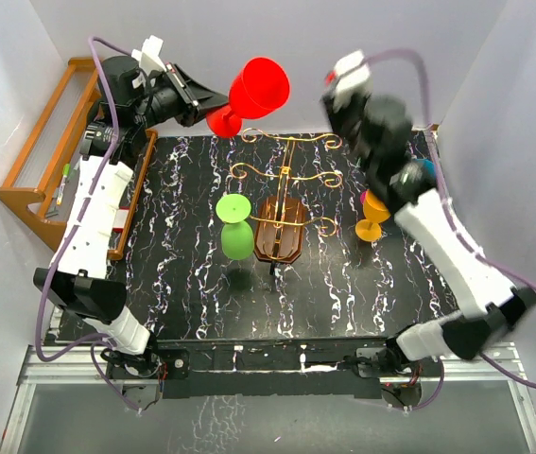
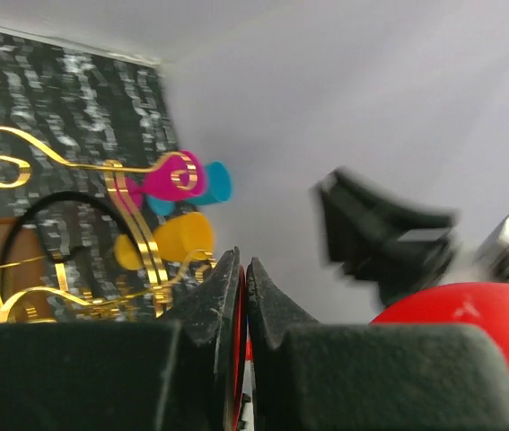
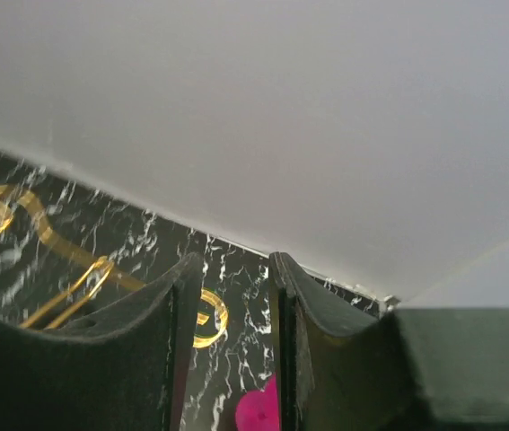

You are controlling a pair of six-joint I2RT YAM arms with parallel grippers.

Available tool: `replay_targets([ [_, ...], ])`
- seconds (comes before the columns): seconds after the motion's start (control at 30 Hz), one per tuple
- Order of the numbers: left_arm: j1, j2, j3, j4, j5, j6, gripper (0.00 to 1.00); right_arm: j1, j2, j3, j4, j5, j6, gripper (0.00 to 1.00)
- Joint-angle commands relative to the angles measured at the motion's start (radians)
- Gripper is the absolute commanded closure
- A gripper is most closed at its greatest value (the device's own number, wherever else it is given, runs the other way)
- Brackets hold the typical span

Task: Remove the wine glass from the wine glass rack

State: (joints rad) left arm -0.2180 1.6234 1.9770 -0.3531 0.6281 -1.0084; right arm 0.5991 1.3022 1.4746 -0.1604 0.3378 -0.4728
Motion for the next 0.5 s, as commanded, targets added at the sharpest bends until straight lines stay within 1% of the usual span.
replay_targets([
  [0.0, 0.004, -0.048, 0.042, -0.196, -0.164, 0.238, 1.00, -0.232, 0.210, 0.500, -0.494, -0.286, 0.527, 0.63],
  [0.1, 0.003, -0.073, 0.032, -0.231, -0.220, 0.303, 1.00, -0.279, 0.286, 0.660, -0.531, -0.577, 0.656, 0.59],
  [0.2, 0.003, -0.097, 0.017, -0.259, -0.274, 0.361, 1.00, -0.337, 0.373, 0.792, -0.549, -0.918, 0.784, 0.58],
  [0.27, 0.005, -0.110, 0.006, -0.263, -0.292, 0.381, 1.00, -0.342, 0.384, 0.777, -0.482, -1.094, 0.858, 0.54],
  [0.3, 0.003, -0.113, 0.005, -0.265, -0.294, 0.390, 1.00, -0.343, 0.377, 0.748, -0.404, -1.208, 0.898, 0.52],
  [0.33, 0.002, -0.113, 0.006, -0.268, -0.294, 0.395, 1.00, -0.343, 0.369, 0.719, -0.357, -1.265, 0.933, 0.51],
  [0.4, 0.003, -0.111, 0.006, -0.270, -0.293, 0.400, 1.00, -0.342, 0.353, 0.686, -0.302, -1.323, 0.969, 0.50],
  [0.47, 0.002, -0.109, 0.006, -0.263, -0.284, 0.396, 1.00, -0.340, 0.351, 0.682, -0.314, -1.329, 0.964, 0.49],
])
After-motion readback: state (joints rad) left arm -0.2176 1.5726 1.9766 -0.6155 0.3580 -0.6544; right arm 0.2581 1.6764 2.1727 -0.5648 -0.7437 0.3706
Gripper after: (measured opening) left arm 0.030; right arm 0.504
